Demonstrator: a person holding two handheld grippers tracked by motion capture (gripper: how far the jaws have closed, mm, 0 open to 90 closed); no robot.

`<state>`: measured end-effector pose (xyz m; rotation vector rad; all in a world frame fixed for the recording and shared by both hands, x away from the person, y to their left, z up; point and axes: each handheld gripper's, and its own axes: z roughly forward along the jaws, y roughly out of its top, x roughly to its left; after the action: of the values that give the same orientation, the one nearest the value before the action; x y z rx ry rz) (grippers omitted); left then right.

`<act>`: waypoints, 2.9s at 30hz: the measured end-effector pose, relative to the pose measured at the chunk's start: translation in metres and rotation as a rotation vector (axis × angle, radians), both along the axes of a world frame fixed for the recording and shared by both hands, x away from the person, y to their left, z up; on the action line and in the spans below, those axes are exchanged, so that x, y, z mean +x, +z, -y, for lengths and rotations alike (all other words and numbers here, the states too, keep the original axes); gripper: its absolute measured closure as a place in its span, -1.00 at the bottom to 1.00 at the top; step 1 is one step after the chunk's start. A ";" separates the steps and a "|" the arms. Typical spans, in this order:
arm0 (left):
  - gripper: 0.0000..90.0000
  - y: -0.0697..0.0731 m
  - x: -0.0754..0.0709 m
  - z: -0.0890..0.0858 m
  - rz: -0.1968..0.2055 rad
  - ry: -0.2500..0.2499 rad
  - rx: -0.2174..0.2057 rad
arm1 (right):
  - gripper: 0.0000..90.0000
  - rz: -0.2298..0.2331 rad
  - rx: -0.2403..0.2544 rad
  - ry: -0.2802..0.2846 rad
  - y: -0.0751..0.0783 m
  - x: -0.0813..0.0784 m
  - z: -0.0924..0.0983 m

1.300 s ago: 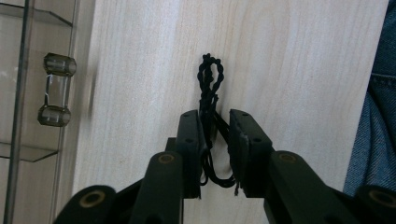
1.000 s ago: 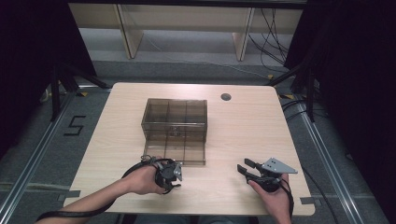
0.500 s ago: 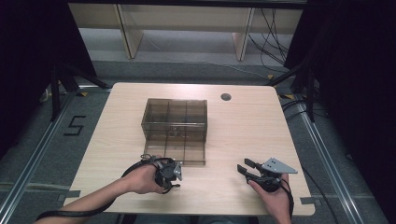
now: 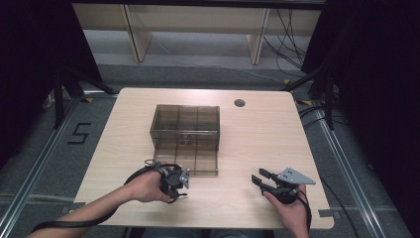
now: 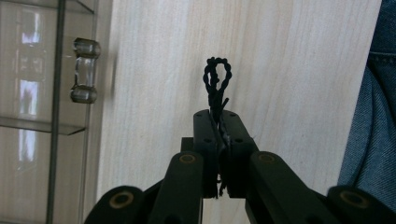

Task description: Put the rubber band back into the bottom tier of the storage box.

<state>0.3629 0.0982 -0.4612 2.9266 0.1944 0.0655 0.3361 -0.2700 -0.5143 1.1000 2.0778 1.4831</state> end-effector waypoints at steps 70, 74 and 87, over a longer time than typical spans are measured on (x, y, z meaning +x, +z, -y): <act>0.91 0.046 0.056 -0.049 0.082 0.169 -0.043 | 0.23 -0.003 -0.007 0.001 0.000 0.000 0.001; 0.91 0.049 0.062 -0.052 0.077 0.175 -0.048 | 0.23 0.023 -0.018 0.015 0.000 0.003 0.003; 0.91 0.042 0.076 -0.054 0.086 0.205 -0.040 | 0.23 0.018 -0.016 0.017 0.000 0.003 0.002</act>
<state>0.4390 0.1526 -0.4194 2.8464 0.4752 0.2149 0.3388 -0.2722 -0.5146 1.0617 2.0885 1.4767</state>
